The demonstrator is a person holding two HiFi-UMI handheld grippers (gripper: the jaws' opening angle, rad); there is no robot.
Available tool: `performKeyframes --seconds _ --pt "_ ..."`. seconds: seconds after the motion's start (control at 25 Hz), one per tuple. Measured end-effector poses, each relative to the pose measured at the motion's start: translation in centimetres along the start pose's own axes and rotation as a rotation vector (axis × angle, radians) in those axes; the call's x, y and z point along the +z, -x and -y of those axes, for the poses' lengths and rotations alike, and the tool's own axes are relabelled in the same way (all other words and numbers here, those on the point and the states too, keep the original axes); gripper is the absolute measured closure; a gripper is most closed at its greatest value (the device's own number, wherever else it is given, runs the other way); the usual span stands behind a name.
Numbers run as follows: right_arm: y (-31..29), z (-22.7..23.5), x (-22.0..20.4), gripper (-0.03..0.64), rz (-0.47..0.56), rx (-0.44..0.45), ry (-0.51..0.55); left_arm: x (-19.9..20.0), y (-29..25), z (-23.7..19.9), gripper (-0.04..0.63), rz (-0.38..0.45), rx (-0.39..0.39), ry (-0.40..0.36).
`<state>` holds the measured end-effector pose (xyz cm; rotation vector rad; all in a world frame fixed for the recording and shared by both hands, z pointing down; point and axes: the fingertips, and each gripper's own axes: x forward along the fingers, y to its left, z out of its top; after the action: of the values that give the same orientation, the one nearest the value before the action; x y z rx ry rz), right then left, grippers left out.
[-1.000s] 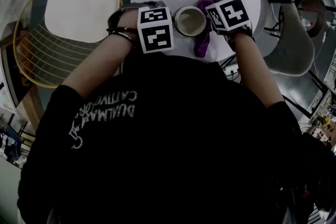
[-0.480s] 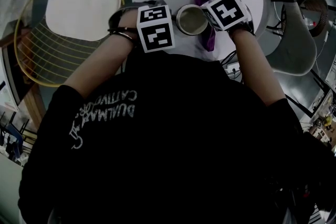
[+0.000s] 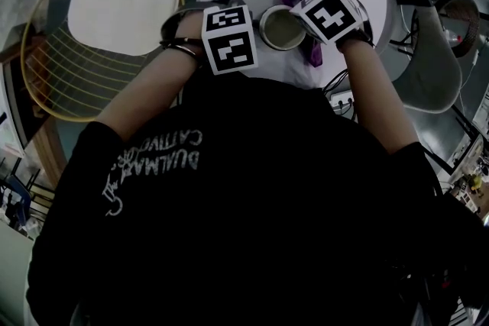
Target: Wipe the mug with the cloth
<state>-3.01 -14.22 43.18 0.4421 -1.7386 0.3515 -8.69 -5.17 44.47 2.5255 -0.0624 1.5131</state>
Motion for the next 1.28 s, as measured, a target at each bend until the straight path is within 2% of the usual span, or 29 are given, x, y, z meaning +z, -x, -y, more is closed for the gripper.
performKeyframes --seconds 0.48,0.92,1.28 --pt "0.3 -1.1 2.4 0.557 0.041 0.013 0.156 -0.3 0.6 -1.2 0.518 0.037 0.02 0.073" --pt "0.4 -2.0 3.7 0.557 0.055 0.013 0.206 -0.3 0.7 -1.3 0.514 0.04 0.026 0.091" --pt "0.7 -3.3 4.9 0.557 0.086 0.029 0.232 -0.2 0.7 -1.3 0.512 0.067 0.017 0.141"
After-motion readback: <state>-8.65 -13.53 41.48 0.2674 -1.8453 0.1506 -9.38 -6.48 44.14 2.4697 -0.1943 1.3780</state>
